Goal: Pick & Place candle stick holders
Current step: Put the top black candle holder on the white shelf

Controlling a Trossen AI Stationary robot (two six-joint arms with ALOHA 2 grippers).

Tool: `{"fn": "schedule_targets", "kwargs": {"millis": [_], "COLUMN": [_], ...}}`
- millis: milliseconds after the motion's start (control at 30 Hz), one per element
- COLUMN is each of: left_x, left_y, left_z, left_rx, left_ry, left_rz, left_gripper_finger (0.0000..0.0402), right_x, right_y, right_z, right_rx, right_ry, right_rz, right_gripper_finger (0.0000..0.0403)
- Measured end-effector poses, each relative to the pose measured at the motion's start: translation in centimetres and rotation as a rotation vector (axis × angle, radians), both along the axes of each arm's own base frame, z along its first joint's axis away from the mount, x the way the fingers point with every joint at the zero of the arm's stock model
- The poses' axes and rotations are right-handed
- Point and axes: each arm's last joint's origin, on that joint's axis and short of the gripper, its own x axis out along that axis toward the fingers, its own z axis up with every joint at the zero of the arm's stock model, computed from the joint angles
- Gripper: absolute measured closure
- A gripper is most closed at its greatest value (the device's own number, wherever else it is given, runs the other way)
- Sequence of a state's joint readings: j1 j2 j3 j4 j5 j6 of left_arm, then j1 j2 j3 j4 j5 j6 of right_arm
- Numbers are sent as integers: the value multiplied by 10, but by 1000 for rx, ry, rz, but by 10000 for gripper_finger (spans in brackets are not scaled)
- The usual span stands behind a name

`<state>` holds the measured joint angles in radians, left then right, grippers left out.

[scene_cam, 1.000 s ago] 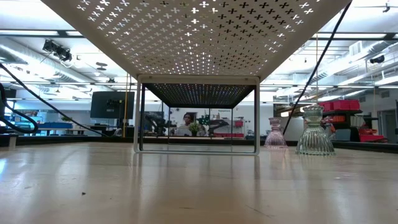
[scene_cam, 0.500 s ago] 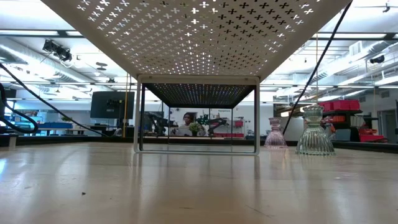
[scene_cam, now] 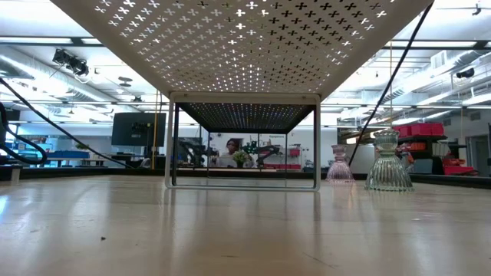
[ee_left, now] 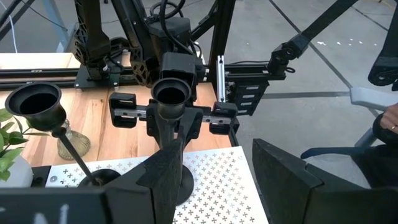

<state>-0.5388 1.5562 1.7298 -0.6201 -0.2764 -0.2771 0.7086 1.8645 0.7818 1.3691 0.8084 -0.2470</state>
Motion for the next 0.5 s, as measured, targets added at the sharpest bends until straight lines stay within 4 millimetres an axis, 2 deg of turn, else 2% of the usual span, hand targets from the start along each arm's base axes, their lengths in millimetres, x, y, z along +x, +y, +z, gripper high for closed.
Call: {"fn": "schedule_targets", "kwargs": {"millis": [233, 500], "left_x": [0, 0], "left_y": [0, 0], "left_z": [0, 0], "left_rx": [0, 1], "left_ry": [0, 1], "left_rz": [0, 0], "left_gripper_finger": [204, 204], "right_x": [0, -1], "right_y": [0, 1], "right_z": [0, 0], "right_rx": [-6, -9], "right_ry": [-4, -4], "right_rz": [14, 13], "right_gripper_finger": [351, 288]}}
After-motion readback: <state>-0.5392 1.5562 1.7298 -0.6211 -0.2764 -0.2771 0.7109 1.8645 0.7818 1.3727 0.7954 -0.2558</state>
